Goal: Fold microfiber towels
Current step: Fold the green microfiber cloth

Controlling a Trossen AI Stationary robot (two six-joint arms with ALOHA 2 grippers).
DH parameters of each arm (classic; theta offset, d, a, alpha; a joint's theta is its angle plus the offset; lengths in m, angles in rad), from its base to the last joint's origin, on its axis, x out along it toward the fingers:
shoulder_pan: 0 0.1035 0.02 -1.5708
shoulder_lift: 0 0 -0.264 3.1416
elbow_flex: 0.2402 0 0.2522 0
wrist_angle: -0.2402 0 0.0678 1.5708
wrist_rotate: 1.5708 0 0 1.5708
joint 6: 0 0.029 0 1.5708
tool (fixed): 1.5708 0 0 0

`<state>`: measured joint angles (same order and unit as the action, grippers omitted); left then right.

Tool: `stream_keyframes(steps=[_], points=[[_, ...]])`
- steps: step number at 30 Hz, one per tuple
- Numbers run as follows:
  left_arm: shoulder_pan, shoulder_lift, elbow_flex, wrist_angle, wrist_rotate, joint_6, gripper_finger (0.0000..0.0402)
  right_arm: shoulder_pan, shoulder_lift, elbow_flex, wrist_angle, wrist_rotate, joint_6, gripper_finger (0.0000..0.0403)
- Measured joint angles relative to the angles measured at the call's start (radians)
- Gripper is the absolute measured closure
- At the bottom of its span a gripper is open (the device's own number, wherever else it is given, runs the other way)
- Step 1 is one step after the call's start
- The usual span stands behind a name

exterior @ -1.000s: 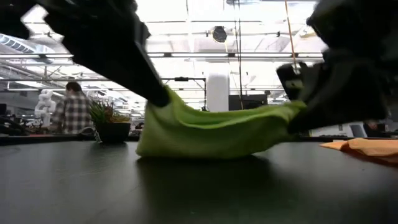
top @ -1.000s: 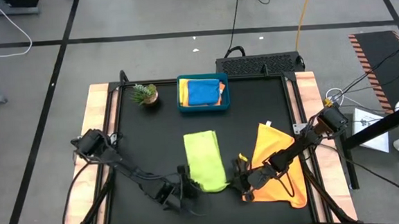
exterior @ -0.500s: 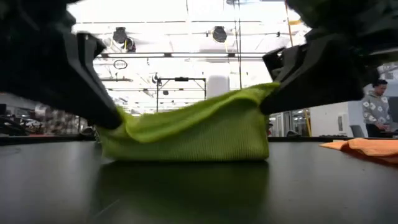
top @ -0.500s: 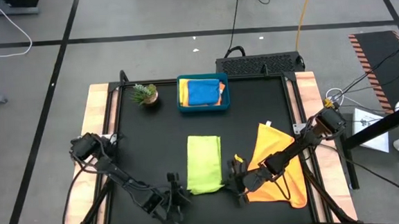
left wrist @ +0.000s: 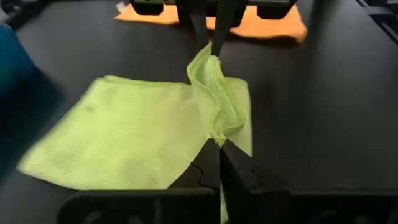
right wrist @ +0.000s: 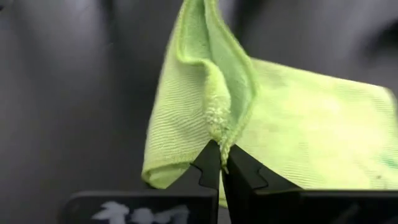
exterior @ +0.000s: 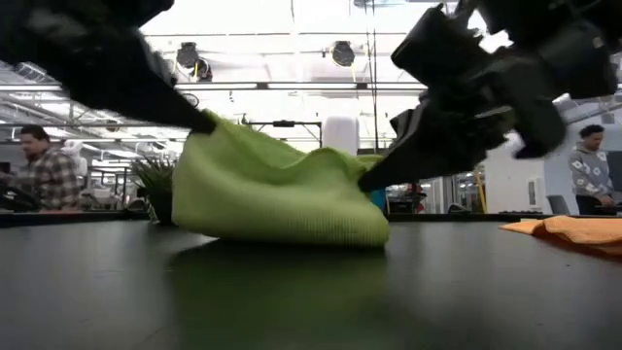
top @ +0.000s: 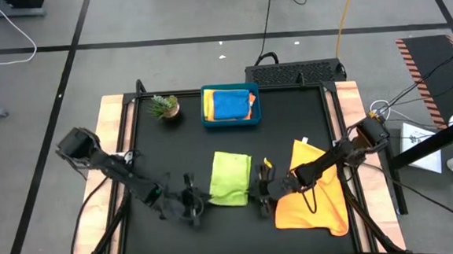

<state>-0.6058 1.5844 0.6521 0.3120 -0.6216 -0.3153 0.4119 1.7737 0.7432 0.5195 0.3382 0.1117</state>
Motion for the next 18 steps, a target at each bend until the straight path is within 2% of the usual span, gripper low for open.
stream_keyframes(steps=[5, 12, 18], points=[[0.110, -0.052, -0.012, -0.041, 0.086, 0.097, 0.0401, -0.053, -0.067, -0.050, 0.011, 0.004, 0.025, 0.0403], [0.320, -0.053, -0.012, -0.056, 0.277, 0.208, 0.0401, -0.153, -0.104, -0.146, 0.052, 0.001, 0.066, 0.0403], [0.440, -0.053, -0.011, -0.082, 0.311, 0.261, 0.0401, -0.232, -0.103, -0.196, 0.119, -0.006, 0.082, 0.0403]])
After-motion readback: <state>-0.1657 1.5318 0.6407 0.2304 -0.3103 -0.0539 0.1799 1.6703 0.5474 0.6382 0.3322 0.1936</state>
